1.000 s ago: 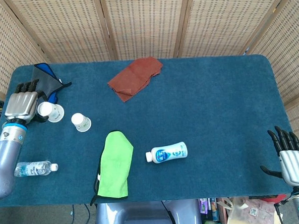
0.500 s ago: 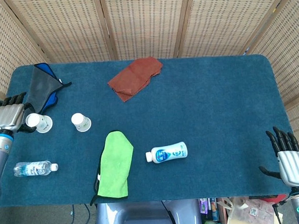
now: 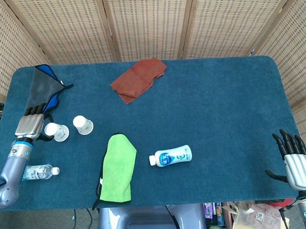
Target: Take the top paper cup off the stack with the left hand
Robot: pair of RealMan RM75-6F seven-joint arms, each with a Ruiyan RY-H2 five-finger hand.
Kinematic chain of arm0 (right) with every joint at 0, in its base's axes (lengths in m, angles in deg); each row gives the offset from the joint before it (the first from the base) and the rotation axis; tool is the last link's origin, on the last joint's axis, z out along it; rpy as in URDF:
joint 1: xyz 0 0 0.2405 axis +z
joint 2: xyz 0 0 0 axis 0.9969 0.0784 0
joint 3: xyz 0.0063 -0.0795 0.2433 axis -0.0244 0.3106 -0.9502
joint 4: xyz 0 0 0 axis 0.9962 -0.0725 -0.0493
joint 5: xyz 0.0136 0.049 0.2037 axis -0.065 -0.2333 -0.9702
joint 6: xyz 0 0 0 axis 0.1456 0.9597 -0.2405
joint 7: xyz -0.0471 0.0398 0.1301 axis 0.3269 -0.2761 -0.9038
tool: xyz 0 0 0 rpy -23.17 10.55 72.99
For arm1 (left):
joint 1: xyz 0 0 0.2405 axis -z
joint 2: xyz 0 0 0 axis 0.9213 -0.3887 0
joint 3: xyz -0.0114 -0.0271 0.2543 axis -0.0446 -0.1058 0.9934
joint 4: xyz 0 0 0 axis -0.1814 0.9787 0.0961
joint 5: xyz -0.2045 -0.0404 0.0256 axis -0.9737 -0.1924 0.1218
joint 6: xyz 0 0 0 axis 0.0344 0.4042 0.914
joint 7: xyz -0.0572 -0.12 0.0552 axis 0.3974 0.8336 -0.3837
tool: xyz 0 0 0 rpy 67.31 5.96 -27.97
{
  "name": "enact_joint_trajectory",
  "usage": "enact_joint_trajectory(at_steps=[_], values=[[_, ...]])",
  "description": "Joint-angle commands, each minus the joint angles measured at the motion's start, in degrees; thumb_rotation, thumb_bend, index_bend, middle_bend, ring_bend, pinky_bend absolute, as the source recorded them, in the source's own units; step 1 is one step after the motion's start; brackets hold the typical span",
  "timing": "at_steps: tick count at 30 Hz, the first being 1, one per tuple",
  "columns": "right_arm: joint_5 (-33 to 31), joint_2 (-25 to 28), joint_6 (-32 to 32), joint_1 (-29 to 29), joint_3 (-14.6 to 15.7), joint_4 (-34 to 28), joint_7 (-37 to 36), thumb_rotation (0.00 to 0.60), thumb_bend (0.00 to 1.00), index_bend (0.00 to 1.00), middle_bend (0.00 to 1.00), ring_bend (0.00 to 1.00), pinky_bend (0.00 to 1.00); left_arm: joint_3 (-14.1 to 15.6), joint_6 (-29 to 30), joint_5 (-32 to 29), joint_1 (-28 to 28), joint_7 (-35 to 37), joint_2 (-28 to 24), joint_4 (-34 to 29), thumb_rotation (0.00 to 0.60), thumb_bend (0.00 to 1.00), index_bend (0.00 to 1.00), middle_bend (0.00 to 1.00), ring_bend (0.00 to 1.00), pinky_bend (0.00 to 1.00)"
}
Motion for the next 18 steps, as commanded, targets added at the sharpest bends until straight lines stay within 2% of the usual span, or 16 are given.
enact_joint_trajectory(at_steps=[1, 6, 8, 13, 16, 18], values=[[-0.16, 0.01, 0.32, -0.12, -0.2, 0.06, -0.42, 0.6, 0.12, 0.0, 0.0, 0.0, 0.0, 0.61, -0.23, -0.59, 0.78, -1.82, 3.56, 2.14, 0.6, 0.24, 0.45, 0.0, 0.0, 0.0], [-0.17, -0.06, 0.46, -0.15, -0.29, 0.28, -0.76, 0.6, 0.12, 0.0, 0.0, 0.0, 0.0, 0.68, 0.14, -1.47, 1.06, -3.01, 5.55, 3.46, 0.6, 0.24, 0.42, 0.0, 0.0, 0.0], [-0.1, -0.1, 0.5, -0.15, -0.3, 0.34, -0.79, 0.6, 0.12, 0.0, 0.0, 0.0, 0.0, 0.74, 0.06, -1.67, 1.11, -3.34, 6.01, 3.8, 0.6, 0.24, 0.35, 0.0, 0.0, 0.0], [-0.01, -0.16, 0.73, -0.21, -0.34, 0.42, -0.78, 0.6, 0.12, 0.0, 0.0, 0.0, 0.0, 0.19, 0.34, -1.02, 0.92, -2.72, 5.24, 2.95, 0.6, 0.24, 0.09, 0.0, 0.0, 0.0], [0.07, -0.2, 0.86, -0.26, -0.33, 0.43, -0.77, 0.6, 0.12, 0.0, 0.0, 0.0, 0.0, -1.03, 1.83, 0.77, 0.34, -1.13, 2.06, -0.48, 0.6, 0.24, 0.01, 0.0, 0.0, 0.0], [0.14, -0.21, 0.88, -0.25, -0.32, 0.4, -0.74, 0.6, 0.12, 0.0, 0.0, 0.0, 0.0, -2.09, 3.6, 2.66, -0.66, 0.91, -0.7, -4.13, 0.6, 0.24, 0.0, 0.0, 0.0, 0.0]])
